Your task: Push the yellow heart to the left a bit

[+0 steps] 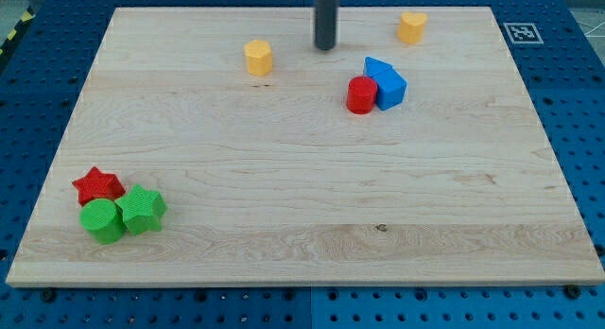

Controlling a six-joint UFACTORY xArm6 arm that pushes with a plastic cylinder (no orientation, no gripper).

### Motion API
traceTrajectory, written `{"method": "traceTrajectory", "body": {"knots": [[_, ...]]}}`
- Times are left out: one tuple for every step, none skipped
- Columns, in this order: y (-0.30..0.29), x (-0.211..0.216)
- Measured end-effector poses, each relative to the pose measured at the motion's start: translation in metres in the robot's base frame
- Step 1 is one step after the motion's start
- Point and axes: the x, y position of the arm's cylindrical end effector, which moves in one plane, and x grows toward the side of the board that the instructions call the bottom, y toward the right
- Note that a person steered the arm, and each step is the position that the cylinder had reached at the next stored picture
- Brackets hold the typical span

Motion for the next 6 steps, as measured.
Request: {"method": "traceTrajectory", "body": {"knots": [[0.062, 0.000], [0.124, -0.005], [0.166, -0.007], [0.179, -0.027], [0.163, -0.042], [0.121, -0.042]]}}
